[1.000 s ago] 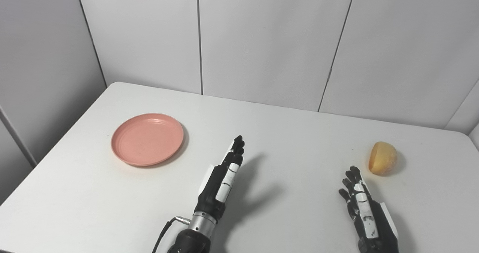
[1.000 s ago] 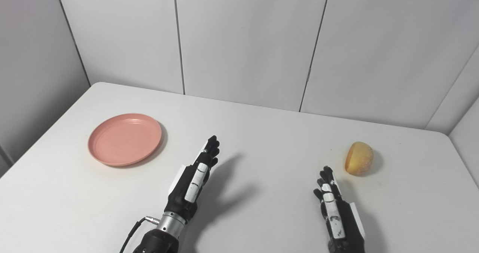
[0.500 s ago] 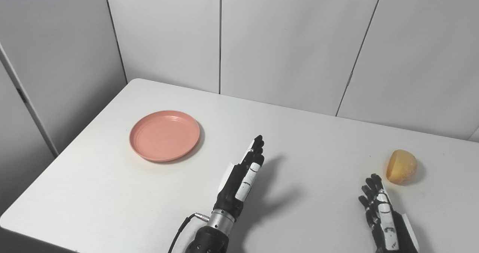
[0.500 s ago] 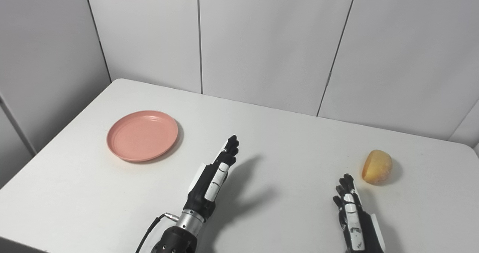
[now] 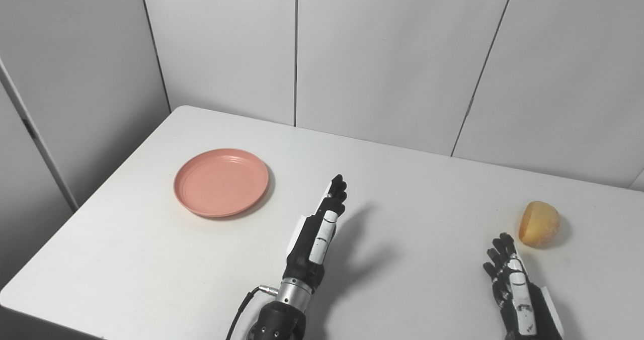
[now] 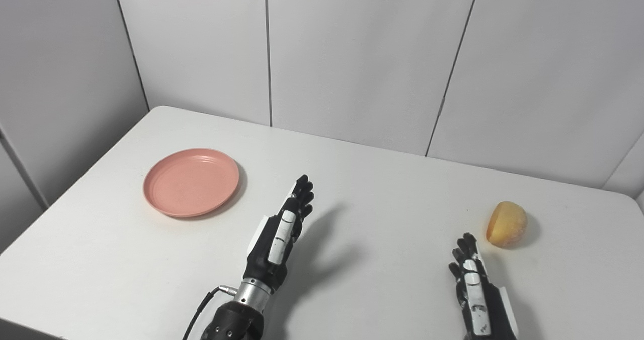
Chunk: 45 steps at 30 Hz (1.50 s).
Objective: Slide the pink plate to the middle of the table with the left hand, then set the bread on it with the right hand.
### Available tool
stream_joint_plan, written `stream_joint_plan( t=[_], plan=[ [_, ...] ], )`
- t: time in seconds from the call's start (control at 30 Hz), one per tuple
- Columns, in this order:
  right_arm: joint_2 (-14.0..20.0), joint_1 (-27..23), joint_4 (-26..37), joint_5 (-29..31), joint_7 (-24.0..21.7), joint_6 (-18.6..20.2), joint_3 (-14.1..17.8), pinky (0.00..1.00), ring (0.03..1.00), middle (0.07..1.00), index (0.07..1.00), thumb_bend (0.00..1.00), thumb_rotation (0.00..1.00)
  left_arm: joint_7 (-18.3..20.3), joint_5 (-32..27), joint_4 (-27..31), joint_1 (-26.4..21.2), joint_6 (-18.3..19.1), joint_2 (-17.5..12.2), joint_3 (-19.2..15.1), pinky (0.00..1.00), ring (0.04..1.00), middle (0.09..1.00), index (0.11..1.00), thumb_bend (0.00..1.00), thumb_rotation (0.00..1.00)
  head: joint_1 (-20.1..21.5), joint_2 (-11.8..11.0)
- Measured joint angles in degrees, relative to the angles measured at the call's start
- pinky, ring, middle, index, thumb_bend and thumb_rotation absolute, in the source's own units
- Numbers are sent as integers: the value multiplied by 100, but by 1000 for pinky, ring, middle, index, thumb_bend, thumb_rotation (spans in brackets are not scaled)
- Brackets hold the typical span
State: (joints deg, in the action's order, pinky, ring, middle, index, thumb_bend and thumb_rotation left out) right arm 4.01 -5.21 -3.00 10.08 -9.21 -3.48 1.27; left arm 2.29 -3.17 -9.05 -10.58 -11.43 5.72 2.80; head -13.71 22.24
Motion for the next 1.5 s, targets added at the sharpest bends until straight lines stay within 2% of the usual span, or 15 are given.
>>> stream_joint_plan(
  t=[0.17,0.3,0.57,0.7,0.93,1.17,1.33,1.5],
  plan=[
    [-18,-19,-5,-4,13,-8,3,1000,1000,1000,1000,515,929,-11,-20,77,-5,144,-16,-32,1000,997,1000,994,703,1000,-26,-26],
    [-18,-31,-3,-3,13,-15,9,1000,1000,1000,1000,512,920,-45,219,228,7,400,-171,-37,986,987,991,981,705,1000,-62,-35],
    [-13,-33,-6,1,9,-44,29,1000,1000,1000,1000,491,928,-301,353,675,-89,827,-370,-287,946,933,940,933,707,1000,-132,-79],
    [-19,-41,-7,12,9,-45,29,1000,1000,1000,1000,460,914,-378,444,794,-257,958,-456,-413,922,915,919,912,738,1000,-158,-114],
    [-16,-46,-21,-7,14,-105,35,1000,1000,1000,1000,463,923,-518,655,1219,-428,1252,-613,-575,877,880,892,893,776,1000,-220,-141],
    [-6,-45,-18,19,9,-105,37,1000,1000,1000,1000,459,923,-623,689,1233,-475,1258,-849,-854,835,842,854,853,792,1000,-281,-132],
    [-4,-35,-7,19,1,-105,37,1000,1000,1000,1000,445,932,-686,688,1204,-625,1255,-1092,-1074,850,849,857,855,808,1000,-299,-141],
    [19,-17,8,17,-11,-105,33,1000,1000,1000,1000,428,966,-851,820,679,-774,1042,-1350,-1191,865,867,876,874,779,1000,-334,-114]
  ],
)
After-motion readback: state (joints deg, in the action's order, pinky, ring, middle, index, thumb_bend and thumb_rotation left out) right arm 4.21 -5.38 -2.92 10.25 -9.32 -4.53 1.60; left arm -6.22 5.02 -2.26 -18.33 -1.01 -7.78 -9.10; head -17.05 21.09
